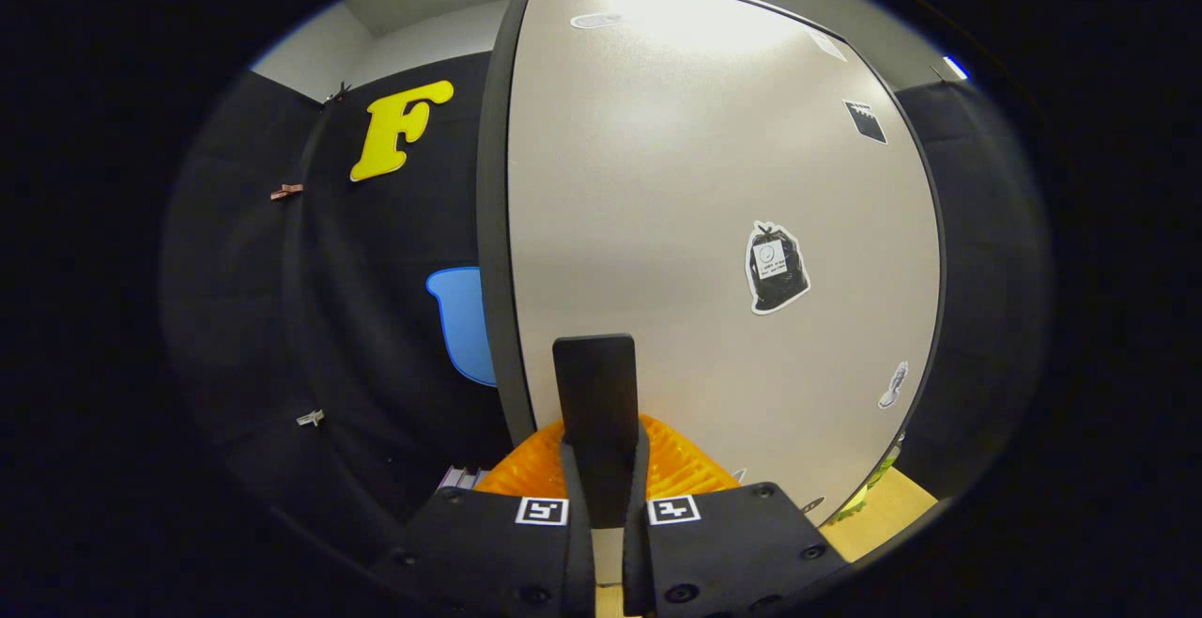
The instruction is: Open the shoe cabinet door, grab the shoes and put them into the shoe cabinet, then close the shoe cabinet door.
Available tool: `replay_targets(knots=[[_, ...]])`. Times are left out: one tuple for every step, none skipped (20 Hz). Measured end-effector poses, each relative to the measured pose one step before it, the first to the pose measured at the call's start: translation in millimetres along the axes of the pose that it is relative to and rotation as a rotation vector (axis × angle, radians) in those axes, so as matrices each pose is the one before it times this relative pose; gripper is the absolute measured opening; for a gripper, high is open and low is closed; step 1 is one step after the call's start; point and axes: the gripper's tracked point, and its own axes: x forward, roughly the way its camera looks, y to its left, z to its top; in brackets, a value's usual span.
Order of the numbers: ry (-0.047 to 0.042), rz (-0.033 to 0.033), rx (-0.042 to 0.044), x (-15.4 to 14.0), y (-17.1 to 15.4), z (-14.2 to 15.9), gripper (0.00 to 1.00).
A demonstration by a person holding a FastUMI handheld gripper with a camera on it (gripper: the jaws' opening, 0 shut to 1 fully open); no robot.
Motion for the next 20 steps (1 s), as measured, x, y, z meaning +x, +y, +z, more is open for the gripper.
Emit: replay_targets(knots=[[0.00330, 0.00504, -0.00104, -3.76, 0.29, 0.78, 0.16], [0.00726, 0.00688, -0.00207, -4.90, -0.02, -0.04, 0.16], [-0.00128, 0.00750, 0.00224, -6.68, 0.03, 1.39, 0.16], [-0.00157, 0.00688, 0.00243, -7.30, -0.38, 1.46, 0.16], [-0.00427, 0.00605, 0.00109, -8.86, -0.29, 2.07, 0.16], [-0.00612, 0.00436, -0.00362, -8.79, -1.13, 2.59, 0.16], [0.00030, 0.00319, -0.00550, -11.30, -1.82, -0.44, 0.16], [-0.00146, 0.00200, -0.00380, -11.24, -4.62, -0.48, 0.16], [0.00348, 0.00244, -0.00276, -8.78, -3.74, 0.02, 0.16], [0.00307, 0.00581, 0.00186, -8.41, -4.82, 0.95, 0.16], [0.00286, 0.00674, 0.00380, -8.85, -3.91, 0.51, 0.16], [-0.00134, 0.00728, 0.00230, -8.80, -3.96, 0.86, 0.16], [0.00207, 0.00826, 0.00351, -9.99, -3.91, 0.48, 0.16], [0.00239, 0.00801, 0.00118, -8.82, -3.82, -0.14, 0.16], [0.00209, 0.01063, -0.00235, -7.98, -4.84, 0.19, 0.16], [0.00377, 0.01502, -0.00274, -7.87, -4.31, -0.39, 0.15], [0.00721, 0.01507, -0.00541, -8.40, -4.59, -0.44, 0.15], [0.00284, 0.01547, -0.00398, -9.34, -5.68, 0.22, 0.15], [0.00680, 0.01650, -0.00388, -6.81, -4.52, 0.52, 0.15], [0.00227, 0.01718, -0.00390, -9.29, -5.85, -0.18, 0.15]])
